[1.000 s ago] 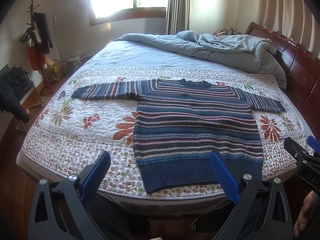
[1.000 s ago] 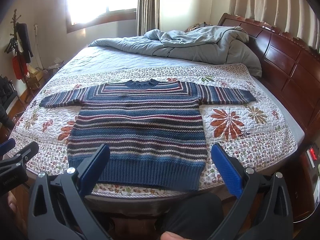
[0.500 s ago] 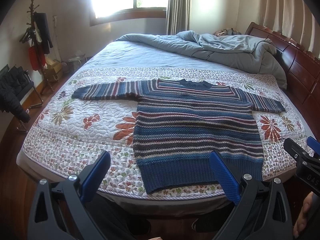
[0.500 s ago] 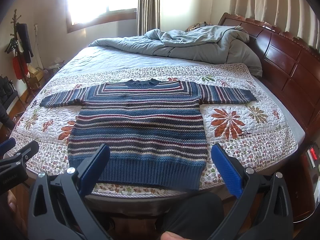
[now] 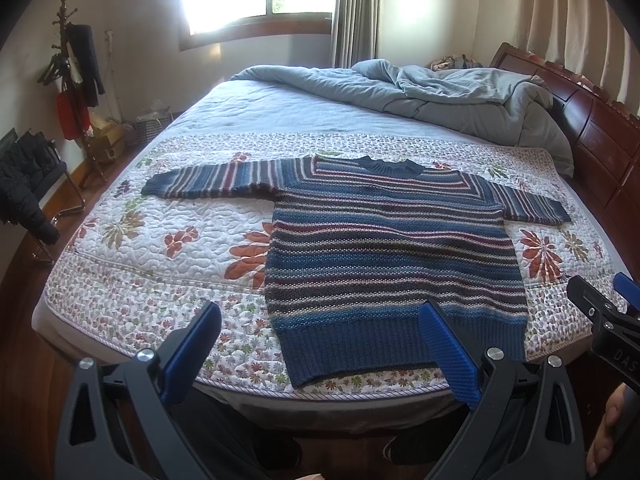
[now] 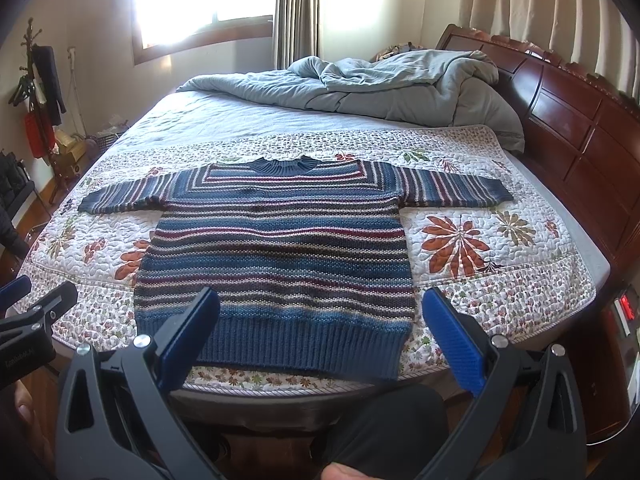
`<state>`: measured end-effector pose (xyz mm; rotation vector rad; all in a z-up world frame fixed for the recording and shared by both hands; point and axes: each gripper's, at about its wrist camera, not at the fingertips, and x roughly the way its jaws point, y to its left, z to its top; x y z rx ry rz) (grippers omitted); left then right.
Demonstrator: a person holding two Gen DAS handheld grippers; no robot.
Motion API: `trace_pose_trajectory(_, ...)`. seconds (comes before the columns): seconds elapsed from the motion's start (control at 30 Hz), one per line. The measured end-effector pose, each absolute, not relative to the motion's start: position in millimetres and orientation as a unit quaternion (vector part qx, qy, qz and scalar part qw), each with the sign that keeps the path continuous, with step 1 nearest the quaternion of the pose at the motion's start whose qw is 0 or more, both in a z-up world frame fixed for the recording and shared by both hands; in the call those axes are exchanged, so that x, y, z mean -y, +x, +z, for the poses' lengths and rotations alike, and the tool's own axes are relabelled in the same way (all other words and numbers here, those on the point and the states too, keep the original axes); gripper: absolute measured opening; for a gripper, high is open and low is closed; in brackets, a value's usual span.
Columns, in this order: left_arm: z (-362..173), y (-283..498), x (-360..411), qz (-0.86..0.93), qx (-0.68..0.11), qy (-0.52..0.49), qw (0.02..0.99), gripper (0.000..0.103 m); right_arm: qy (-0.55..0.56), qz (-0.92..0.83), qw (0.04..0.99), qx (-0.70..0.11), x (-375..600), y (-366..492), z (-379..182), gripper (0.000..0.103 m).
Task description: Fold small clothes
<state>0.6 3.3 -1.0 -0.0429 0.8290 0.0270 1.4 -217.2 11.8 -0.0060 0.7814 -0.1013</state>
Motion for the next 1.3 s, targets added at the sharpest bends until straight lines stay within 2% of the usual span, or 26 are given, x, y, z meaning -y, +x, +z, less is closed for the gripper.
trace_pose_trajectory(0.8, -18, 26, 4, 0.01, -0.422, -0.016, 0.906, 0.099, -0.004, -0.054, 0.913, -0.403, 221, 29, -8, 0.101)
trace_pose_trajectory(1.3, -39, 94, 25, -0.078, -0.418, -0.04, 0.904, 0.099, 0.004, -0.068, 0.907, -0.415, 261, 87, -31, 0.101)
